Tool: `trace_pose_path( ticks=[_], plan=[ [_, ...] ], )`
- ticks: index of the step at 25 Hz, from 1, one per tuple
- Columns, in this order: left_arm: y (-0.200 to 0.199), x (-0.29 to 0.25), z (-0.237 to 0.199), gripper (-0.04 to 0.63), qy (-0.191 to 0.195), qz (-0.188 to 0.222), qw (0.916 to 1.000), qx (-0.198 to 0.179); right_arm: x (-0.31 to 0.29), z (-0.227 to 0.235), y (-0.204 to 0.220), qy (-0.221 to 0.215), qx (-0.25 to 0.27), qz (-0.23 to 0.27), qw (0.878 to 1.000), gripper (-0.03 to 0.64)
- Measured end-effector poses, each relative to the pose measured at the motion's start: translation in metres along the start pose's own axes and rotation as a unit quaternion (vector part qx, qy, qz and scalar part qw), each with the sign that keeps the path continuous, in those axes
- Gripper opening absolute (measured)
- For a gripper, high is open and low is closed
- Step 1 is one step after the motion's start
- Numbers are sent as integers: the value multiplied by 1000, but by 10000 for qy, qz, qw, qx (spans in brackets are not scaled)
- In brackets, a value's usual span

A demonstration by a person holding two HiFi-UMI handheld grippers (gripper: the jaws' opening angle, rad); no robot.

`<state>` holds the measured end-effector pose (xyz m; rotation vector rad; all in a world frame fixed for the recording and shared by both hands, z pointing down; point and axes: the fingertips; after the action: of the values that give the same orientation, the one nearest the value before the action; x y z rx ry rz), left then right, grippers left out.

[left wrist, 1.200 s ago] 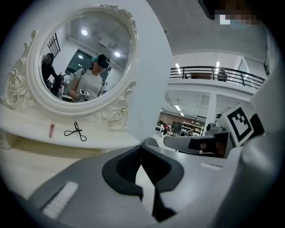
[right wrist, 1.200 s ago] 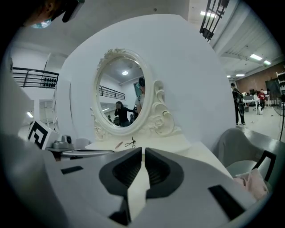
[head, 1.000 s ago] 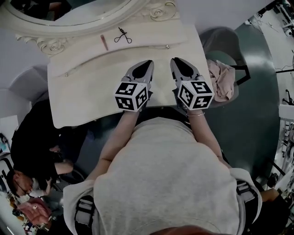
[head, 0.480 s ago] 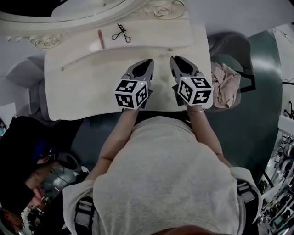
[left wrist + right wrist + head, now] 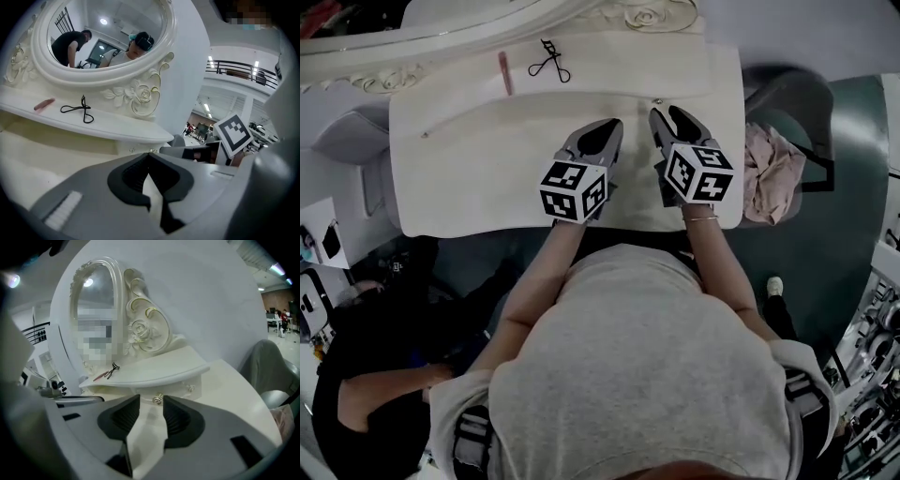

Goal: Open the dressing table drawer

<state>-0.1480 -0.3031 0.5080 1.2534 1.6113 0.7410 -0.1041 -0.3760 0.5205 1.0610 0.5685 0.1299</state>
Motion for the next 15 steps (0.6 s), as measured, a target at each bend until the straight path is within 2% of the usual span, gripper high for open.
trace_pose_path(
  ticks=[15],
  plan=[
    [8, -16, -7, 9, -64, -165, 9998, -44, -30, 20, 8, 140, -879, 228, 9958, 111]
  ],
)
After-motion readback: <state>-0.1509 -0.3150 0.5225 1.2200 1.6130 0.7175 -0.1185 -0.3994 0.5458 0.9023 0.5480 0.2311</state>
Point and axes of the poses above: the fingertips, and each gripper's own axes: x backward along the fingers, z to its right, y out of its underside, and after that the axes turned 8 degrees about z, right-handed
